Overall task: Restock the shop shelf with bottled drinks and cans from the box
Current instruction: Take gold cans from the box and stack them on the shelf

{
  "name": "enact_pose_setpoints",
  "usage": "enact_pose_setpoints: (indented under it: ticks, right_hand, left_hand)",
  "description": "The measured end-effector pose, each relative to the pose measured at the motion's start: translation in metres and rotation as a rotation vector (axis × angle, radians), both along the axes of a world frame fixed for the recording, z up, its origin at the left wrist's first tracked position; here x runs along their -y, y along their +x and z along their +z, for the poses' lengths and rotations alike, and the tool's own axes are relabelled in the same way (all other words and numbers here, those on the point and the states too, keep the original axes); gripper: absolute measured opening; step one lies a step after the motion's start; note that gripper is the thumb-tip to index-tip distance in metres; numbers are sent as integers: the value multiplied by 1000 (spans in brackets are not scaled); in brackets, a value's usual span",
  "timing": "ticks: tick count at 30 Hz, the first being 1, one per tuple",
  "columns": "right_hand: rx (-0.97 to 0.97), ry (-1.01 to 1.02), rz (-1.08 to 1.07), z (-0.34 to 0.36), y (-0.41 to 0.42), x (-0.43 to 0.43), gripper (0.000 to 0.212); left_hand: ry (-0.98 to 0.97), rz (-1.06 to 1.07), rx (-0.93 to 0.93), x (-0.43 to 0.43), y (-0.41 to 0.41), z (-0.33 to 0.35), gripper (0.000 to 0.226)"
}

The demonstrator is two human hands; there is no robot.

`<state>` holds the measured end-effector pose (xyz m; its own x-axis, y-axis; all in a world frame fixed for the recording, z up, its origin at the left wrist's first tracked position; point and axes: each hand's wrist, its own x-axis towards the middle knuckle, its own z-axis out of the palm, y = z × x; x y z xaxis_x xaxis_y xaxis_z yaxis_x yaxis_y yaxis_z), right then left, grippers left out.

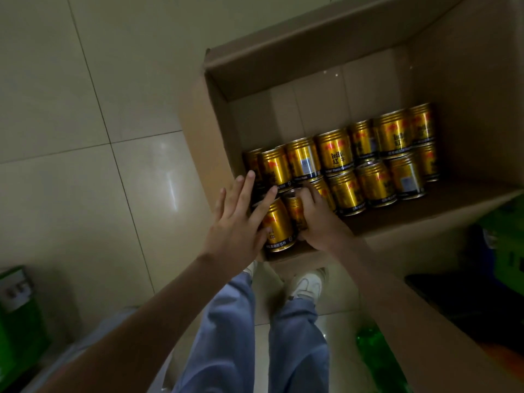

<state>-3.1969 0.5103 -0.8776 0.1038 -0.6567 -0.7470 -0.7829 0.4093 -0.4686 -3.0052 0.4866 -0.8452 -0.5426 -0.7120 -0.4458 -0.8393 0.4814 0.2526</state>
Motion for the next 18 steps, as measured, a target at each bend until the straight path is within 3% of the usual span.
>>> enact_pose_setpoints:
  ticks: [4,7,11,18]
  right_hand:
    - [-28,-121,-202,1,-2,-16,70]
    - [-17,-121,-286,0,-6,-20,74]
    - [1,-16,-183,-1,-10,-6,86]
    - [-3,-2,-198,-1,-2,3,55]
  left_hand:
    - [32,-2,-3,6,-9,-2,63]
    - [66,-9,-13,4,-19,-4,66]
    - [131,-80,80,0,-32,-4,72]
    - [154,-87,150,-2,-42,1,72]
